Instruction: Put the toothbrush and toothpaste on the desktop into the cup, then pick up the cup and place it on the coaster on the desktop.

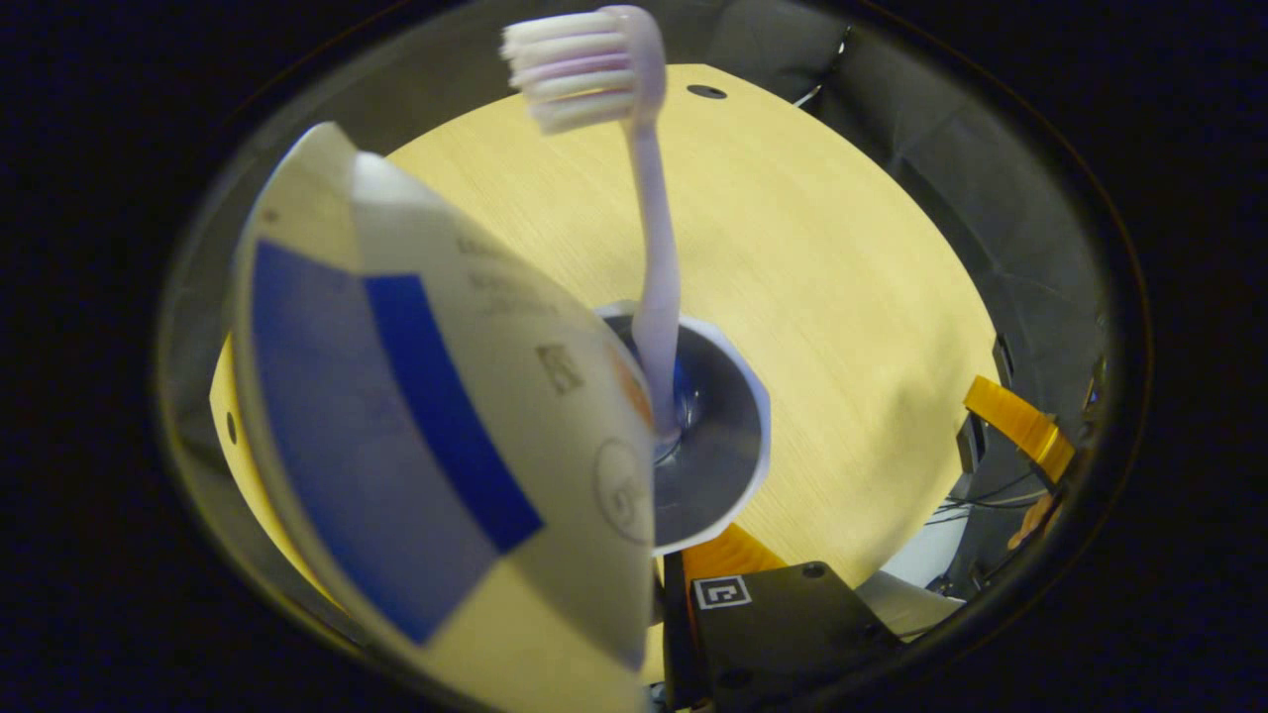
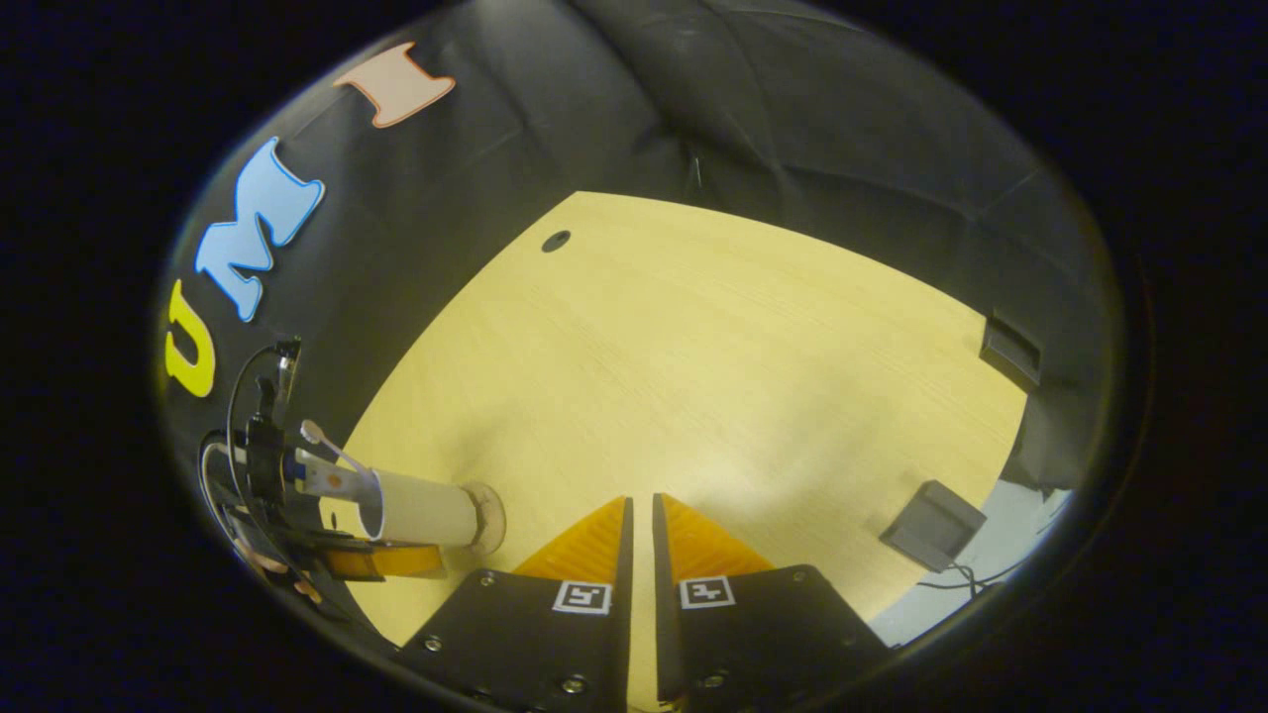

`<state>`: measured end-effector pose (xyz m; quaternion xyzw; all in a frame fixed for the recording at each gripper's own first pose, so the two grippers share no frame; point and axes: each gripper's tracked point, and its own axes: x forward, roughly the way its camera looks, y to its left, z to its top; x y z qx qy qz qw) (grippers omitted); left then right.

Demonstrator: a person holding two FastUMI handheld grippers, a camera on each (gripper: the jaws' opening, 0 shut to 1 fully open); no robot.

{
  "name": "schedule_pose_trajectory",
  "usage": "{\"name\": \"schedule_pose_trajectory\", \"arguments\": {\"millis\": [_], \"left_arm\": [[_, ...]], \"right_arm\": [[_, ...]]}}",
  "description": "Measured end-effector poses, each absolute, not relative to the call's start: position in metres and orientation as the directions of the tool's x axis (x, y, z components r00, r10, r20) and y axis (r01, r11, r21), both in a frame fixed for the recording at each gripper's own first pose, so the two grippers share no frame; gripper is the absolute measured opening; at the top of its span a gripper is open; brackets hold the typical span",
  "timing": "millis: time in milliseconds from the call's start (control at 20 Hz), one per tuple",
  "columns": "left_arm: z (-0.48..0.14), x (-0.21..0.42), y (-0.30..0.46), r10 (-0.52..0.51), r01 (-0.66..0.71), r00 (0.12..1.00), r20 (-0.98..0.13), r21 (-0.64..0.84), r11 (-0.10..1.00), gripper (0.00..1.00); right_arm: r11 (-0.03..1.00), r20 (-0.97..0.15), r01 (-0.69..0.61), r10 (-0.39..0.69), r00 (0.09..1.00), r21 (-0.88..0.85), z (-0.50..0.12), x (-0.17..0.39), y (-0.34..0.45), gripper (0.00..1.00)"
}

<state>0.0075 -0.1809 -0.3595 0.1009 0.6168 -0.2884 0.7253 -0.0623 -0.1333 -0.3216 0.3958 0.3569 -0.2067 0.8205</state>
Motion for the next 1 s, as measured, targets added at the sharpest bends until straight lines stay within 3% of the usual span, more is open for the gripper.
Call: {"name": "schedule_pose_trajectory", "arguments": {"millis": [300, 500, 650, 700, 750, 900, 1000], "left_arm": [[-0.359, 0.003, -0.174, -0.263, 0.575, 0.053, -0.963, -0.186, 0.797, 0.31], [-0.338, 0.001, -0.161, -0.293, 0.589, 0.123, -0.948, -0.168, 0.791, 0.36], [-0.305, -0.005, -0.136, -0.328, 0.592, 0.221, -0.918, -0.141, 0.793, 0.34], [-0.29, -0.008, -0.125, -0.348, 0.589, 0.266, -0.899, -0.135, 0.797, 0.39], [-0.27, -0.014, -0.109, -0.373, 0.579, 0.326, -0.869, -0.129, 0.805, 0.34], [-0.245, -0.021, -0.093, -0.403, 0.523, 0.467, -0.787, -0.122, 0.844, 0.34], [-0.215, -0.021, -0.077, -0.401, 0.459, 0.574, -0.714, -0.126, 0.88, 0.39]], "right_arm": [[0.592, -0.753, 0.625, -0.044, 0.656, 0.509, -0.327, -0.06, -0.131, 0.11], [0.617, -0.744, 0.598, -0.029, 0.667, 0.512, -0.323, -0.052, -0.122, 0.11], [0.651, -0.73, 0.556, -0.004, 0.683, 0.516, -0.312, -0.042, -0.109, 0.11], [0.678, -0.722, 0.526, 0.01, 0.692, 0.514, -0.306, -0.036, -0.101, 0.11], [0.71, -0.708, 0.484, 0.03, 0.705, 0.511, -0.298, -0.029, -0.09, 0.11], [0.788, -0.668, 0.372, 0.066, 0.741, 0.49, -0.27, -0.014, -0.065, 0.11], [0.843, -0.627, 0.281, 0.083, 0.774, 0.459, -0.244, -0.006, -0.049, 0.11]]}}
